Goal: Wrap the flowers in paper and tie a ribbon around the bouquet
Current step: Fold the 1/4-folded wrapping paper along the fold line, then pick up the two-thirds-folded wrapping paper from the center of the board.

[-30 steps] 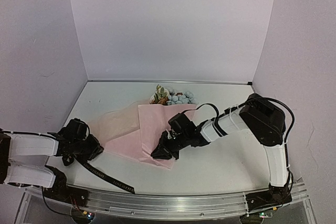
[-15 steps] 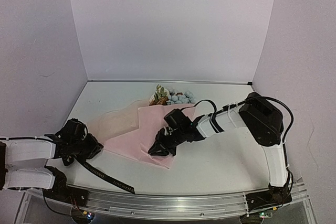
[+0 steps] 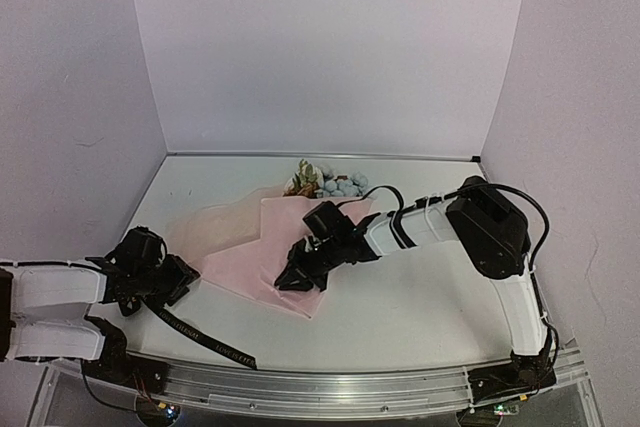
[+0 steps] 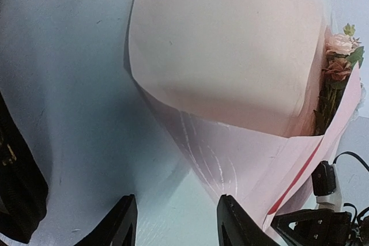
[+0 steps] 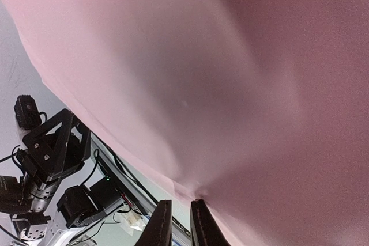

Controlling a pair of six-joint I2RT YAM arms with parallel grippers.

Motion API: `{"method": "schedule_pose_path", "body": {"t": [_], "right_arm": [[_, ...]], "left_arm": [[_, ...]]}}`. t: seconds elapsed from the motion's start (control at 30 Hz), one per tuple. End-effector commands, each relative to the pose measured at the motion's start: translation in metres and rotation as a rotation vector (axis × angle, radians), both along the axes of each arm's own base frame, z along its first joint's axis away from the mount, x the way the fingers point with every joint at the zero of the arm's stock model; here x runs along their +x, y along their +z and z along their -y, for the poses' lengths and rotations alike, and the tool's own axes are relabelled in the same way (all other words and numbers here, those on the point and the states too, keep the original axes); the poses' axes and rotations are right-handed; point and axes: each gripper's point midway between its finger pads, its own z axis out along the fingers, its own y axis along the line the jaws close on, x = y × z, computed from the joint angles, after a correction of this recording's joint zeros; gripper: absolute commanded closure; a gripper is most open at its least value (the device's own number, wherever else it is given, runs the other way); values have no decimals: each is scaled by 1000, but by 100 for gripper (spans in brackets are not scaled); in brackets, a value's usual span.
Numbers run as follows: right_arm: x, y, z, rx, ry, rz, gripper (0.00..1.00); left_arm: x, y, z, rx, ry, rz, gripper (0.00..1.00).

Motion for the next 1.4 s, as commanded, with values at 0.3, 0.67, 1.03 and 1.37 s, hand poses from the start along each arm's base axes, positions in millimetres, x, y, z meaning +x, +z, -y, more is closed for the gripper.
{"method": "schedule_pose_path", "body": {"t": [0.3, 0.67, 1.03, 1.37], "right_arm": [[5, 30, -13, 35, 24, 38, 88], [14, 25, -26, 31, 26, 38, 87], [12, -18, -20, -39, 22, -8, 88], [8, -34, -11, -79, 17, -12, 88]], "left_arm": [[16, 6, -3, 53, 8, 26, 48], [24, -4, -7, 109, 7, 7, 47], [28, -15, -7, 121, 7, -6, 59], [39, -12, -9, 162, -3, 31, 88]]}}
